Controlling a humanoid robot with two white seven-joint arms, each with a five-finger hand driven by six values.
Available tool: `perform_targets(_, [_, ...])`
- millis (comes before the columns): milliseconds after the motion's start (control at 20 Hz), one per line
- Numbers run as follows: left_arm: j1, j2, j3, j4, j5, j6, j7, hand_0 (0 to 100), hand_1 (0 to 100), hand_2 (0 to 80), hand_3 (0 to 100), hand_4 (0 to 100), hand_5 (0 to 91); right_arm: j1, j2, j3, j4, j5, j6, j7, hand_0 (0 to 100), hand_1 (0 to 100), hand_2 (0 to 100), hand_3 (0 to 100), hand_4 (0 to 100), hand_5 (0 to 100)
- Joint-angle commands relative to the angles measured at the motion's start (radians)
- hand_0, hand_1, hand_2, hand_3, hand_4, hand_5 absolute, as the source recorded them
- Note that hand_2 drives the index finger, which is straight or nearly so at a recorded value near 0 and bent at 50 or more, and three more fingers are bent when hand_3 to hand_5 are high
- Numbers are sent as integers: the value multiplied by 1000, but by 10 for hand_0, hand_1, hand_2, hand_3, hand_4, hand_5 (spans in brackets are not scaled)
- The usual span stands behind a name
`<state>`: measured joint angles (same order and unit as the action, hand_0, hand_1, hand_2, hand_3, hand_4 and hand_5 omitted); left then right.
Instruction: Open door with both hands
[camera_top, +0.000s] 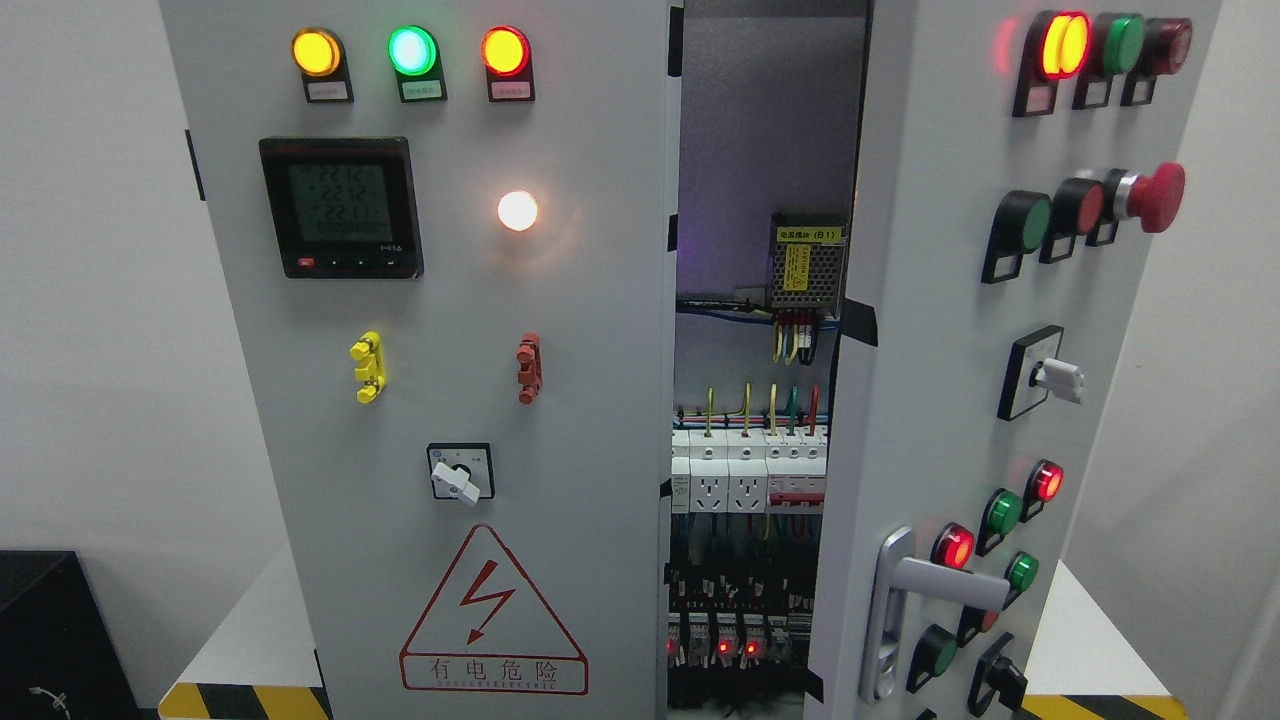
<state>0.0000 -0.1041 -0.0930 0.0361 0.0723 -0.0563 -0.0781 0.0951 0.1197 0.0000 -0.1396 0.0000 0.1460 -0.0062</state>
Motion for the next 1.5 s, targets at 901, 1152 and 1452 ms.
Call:
perform_targets(901, [129, 315, 6, -385, 145, -7, -254, 0, 0, 0, 0, 0, 0, 0, 0, 28, 0, 32, 0, 0, 0, 0, 0, 0, 0, 0])
perform_targets(1152, [267, 889, 67, -882, 939, -7, -442, 0, 0, 0, 0, 0, 0, 0, 0, 28, 0, 32, 0, 0, 0, 0, 0, 0, 0, 0])
perform_targets(1452, [272, 1197, 428, -891, 1120, 3, -714, 0, 0, 0, 0, 0, 0, 0, 0, 28, 0, 32, 0, 0, 0, 0, 0, 0, 0, 0])
